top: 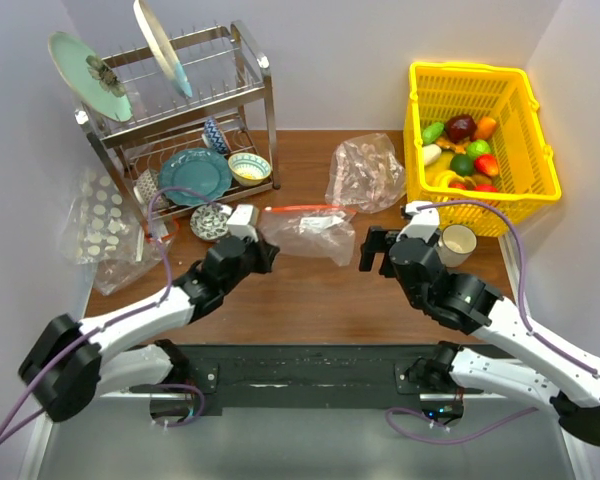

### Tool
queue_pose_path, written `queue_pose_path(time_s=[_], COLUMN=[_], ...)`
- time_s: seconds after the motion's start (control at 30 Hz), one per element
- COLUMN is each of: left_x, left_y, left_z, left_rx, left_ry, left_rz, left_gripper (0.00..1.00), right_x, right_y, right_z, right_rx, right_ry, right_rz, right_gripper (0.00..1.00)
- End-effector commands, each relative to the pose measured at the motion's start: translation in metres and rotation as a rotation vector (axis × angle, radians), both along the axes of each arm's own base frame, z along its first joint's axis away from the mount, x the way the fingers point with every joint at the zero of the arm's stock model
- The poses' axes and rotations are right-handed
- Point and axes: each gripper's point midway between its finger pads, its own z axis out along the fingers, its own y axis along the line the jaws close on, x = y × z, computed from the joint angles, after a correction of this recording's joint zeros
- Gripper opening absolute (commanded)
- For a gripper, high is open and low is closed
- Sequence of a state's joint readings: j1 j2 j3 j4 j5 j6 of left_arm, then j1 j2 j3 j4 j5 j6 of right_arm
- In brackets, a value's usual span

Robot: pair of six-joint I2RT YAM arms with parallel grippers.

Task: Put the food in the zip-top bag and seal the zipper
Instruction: Move the zipper food storage bag to the center of the board.

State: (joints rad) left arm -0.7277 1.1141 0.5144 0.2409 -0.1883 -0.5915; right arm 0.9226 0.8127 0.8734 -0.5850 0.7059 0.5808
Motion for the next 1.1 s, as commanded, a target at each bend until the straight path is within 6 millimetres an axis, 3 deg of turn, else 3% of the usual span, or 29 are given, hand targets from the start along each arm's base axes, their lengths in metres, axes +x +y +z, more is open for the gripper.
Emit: queue_pose_path(time_s=[0.0,0.07,0.13,0.2,0.23,0.27,0.33,0.37,0.57,0.6,0.7,0.73,0.8,0.87,0.93,0.97,1.0,1.03,1.07], left_x=[-0.029,-0.039,-0.048,-0.05,-0.054,-0.052,-0.05,-0.044,-0.026,-0.024,-0.022,-0.022,-0.022,-0.026,-0.031,-0.033,-0.035,-0.039,-0.041], left_y=[0.023,0.032,0.04,0.047,0.054,0.056,0.071,0.071,0.057,0.053,0.045,0.043,0.043,0.042,0.041,0.041,0.041,0.041,0.041], left_z=[-0.023,-0.033,-0.029,-0.008,-0.009,0.016,0.025,0.044,0.044,0.046,0.05,0.052,0.051,0.049,0.05,0.049,0.047,0.046,0.046], left_rx=[0.021,0.037,0.036,0.003,0.027,0.008,0.059,0.075,0.171,0.164,0.137,0.128,0.128,0.127,0.119,0.116,0.115,0.109,0.104], left_ry=[0.041,0.072,0.068,0.023,0.039,-0.012,-0.011,-0.028,0.072,0.068,0.046,0.041,0.045,0.055,0.061,0.065,0.072,0.074,0.078], left_rz=[-0.007,-0.004,0.002,0.022,0.031,0.04,0.096,0.108,0.103,0.094,0.069,0.062,0.058,0.045,0.024,0.018,0.01,-0.002,-0.005], left_gripper=[0.54,0.84,0.9,0.9,0.9,0.91,0.94,0.95,0.95,0.95,0.95,0.95,0.95,0.95,0.95,0.95,0.94,0.93,0.93], right_x=[-0.003,0.0,0.003,0.006,0.007,0.01,0.014,0.017,0.043,0.056,0.084,0.094,0.113,0.136,0.139,0.155,0.155,0.164,0.169], right_y=[0.009,0.016,0.024,0.033,0.036,0.04,0.047,0.05,0.061,0.055,0.062,0.066,0.072,0.085,0.102,0.111,0.111,0.119,0.122], right_z=[-0.019,-0.022,-0.021,-0.021,-0.02,-0.012,-0.017,-0.013,-0.019,-0.02,-0.024,-0.04,-0.036,-0.053,-0.072,-0.083,-0.091,-0.085,-0.109], right_rx=[0.039,0.049,0.06,0.046,0.041,0.038,0.004,-0.003,0.01,0.037,0.061,0.026,-0.017,-0.088,-0.112,-0.16,-0.191,-0.201,-0.225], right_ry=[0.05,0.059,0.062,0.073,0.077,0.069,0.096,0.093,0.174,0.188,0.202,0.239,0.235,0.279,0.363,0.39,0.433,0.415,0.467], right_rz=[0.009,0.018,0.034,0.054,0.066,0.078,0.093,0.101,0.126,0.105,0.141,0.143,0.193,0.263,0.389,0.428,0.44,0.48,0.489], right_gripper=[0.99,0.99,0.99,0.99,0.98,0.98,0.97,0.96,0.84,0.83,0.81,0.81,0.8,0.79,0.79,0.79,0.79,0.79,0.8])
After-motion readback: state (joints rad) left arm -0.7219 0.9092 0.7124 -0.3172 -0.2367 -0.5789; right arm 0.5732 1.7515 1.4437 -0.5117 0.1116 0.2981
